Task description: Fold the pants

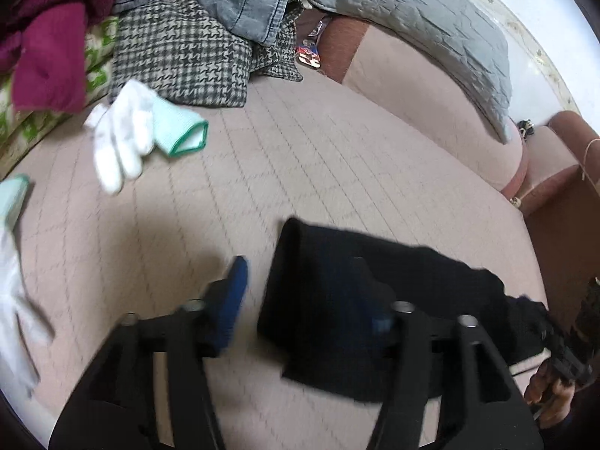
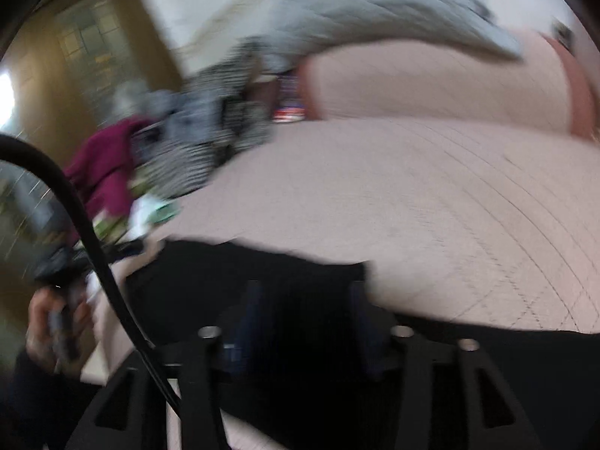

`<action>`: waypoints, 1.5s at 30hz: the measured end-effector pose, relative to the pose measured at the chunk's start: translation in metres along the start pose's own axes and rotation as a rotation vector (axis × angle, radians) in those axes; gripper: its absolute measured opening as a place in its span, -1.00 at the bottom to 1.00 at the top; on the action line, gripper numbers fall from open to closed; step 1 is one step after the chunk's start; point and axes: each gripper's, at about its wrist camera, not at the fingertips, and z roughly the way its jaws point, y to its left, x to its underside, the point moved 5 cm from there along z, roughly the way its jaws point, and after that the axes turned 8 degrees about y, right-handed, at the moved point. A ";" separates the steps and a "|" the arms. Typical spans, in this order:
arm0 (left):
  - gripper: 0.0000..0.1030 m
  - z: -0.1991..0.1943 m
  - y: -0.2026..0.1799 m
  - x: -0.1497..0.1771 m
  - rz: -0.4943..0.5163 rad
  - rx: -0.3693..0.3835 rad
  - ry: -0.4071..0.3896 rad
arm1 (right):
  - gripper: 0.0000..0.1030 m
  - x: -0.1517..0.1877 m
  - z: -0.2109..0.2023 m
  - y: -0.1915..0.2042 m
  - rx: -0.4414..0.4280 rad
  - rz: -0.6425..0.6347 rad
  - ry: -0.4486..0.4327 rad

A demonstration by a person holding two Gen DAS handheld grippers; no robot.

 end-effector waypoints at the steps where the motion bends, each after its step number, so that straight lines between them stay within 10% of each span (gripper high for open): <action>1: 0.13 -0.003 0.000 0.005 -0.002 0.007 0.003 | -0.04 0.005 -0.002 0.011 -0.018 -0.038 0.005; 13: 0.11 0.008 -0.012 0.032 -0.025 0.059 0.085 | -0.06 0.069 0.009 0.065 0.017 -0.383 0.081; 16: -0.45 0.006 -0.020 0.029 0.011 0.042 0.064 | -0.49 0.066 0.027 0.067 0.081 -0.426 0.110; 20: -0.71 0.001 -0.020 0.017 0.002 0.061 0.029 | -0.87 0.052 0.031 0.057 -0.009 -0.288 0.104; 35: -0.81 -0.011 -0.010 -0.015 -0.047 0.102 -0.026 | -1.00 0.032 0.010 0.052 -0.122 -0.107 0.027; 38: -0.54 -0.016 0.000 -0.006 -0.069 0.111 -0.002 | -0.85 0.037 0.009 0.082 -0.119 -0.253 0.032; 40: 0.16 -0.018 0.003 0.003 -0.077 0.112 0.016 | -0.47 0.038 0.013 0.093 -0.098 -0.302 0.042; 41: 0.21 -0.018 0.002 0.008 -0.072 0.115 0.027 | -0.15 0.040 0.016 0.096 -0.083 -0.317 0.050; 45: 0.21 -0.009 0.001 0.023 -0.021 0.036 0.093 | -0.08 0.051 0.017 0.094 -0.017 -0.366 0.057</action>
